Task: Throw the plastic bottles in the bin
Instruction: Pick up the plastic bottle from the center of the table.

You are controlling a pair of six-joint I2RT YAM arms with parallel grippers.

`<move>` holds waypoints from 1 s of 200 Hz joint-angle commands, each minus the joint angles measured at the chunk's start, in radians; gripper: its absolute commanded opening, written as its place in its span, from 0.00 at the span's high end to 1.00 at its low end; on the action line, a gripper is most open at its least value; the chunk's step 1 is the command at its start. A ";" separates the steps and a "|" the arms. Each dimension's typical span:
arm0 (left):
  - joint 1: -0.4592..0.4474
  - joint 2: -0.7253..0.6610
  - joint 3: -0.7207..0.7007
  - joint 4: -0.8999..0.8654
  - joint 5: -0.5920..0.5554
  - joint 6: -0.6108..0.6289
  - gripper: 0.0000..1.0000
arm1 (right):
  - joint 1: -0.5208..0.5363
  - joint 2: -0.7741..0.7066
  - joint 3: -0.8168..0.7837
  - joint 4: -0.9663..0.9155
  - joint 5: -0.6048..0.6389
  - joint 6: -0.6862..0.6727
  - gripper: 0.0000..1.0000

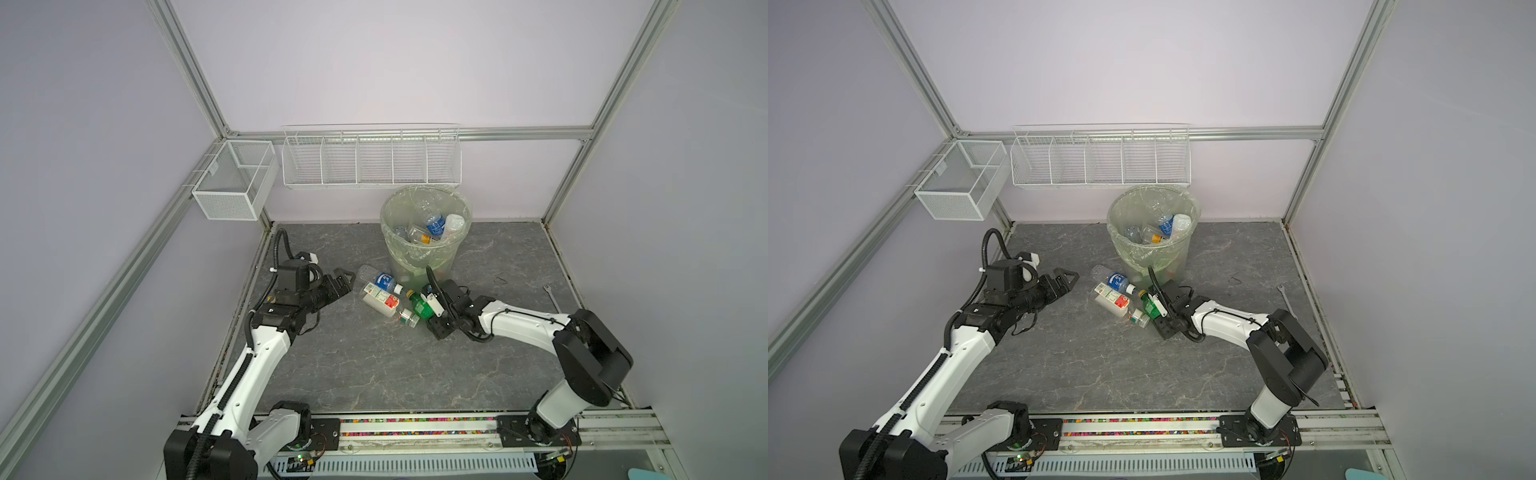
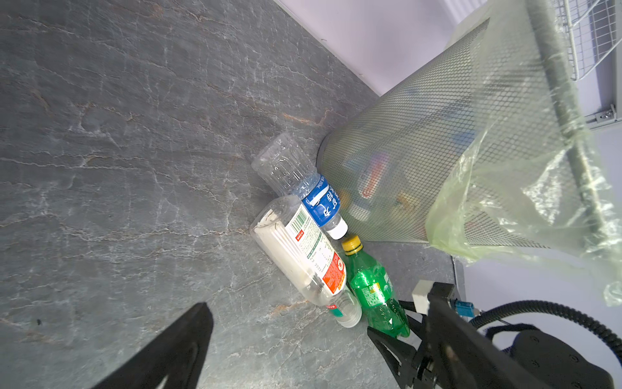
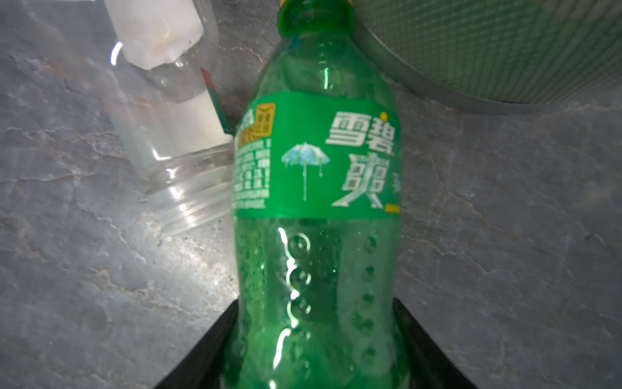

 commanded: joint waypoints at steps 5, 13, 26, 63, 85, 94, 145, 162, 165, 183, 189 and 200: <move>0.008 -0.011 -0.012 0.001 -0.003 -0.010 0.01 | 0.005 -0.075 -0.057 0.007 0.014 0.024 0.38; 0.008 -0.010 -0.010 0.003 -0.003 -0.010 0.01 | 0.006 -0.097 -0.068 0.003 0.016 0.031 0.41; 0.008 -0.009 -0.009 0.006 -0.005 -0.011 0.01 | 0.005 -0.130 -0.079 -0.016 0.031 0.051 0.43; 0.008 -0.005 -0.011 0.015 -0.011 -0.018 0.01 | 0.009 -0.270 -0.124 -0.056 0.032 0.097 0.43; 0.008 -0.013 -0.027 0.019 -0.022 -0.036 0.01 | 0.010 -0.384 -0.151 -0.074 0.030 0.117 0.43; 0.008 -0.020 -0.037 0.021 -0.035 -0.045 0.01 | 0.010 -0.429 -0.155 -0.080 0.031 0.122 0.43; 0.008 -0.085 -0.081 0.023 -0.133 -0.094 0.01 | 0.011 -0.626 -0.121 -0.154 0.027 0.144 0.44; 0.008 -0.097 -0.087 0.030 -0.139 -0.072 0.01 | 0.011 -0.686 -0.113 -0.172 0.030 0.154 0.44; 0.008 -0.096 -0.087 0.033 -0.137 -0.066 0.01 | 0.010 -0.695 -0.111 -0.174 0.030 0.156 0.44; 0.008 -0.091 -0.081 0.028 -0.134 -0.040 0.01 | 0.011 -0.740 -0.099 -0.192 0.036 0.165 0.45; 0.008 -0.084 -0.075 0.023 -0.127 -0.032 0.01 | 0.011 -0.752 -0.093 -0.200 0.039 0.167 0.45; 0.008 -0.061 -0.055 0.005 -0.108 -0.016 0.01 | 0.011 -0.767 -0.076 -0.216 0.041 0.169 0.45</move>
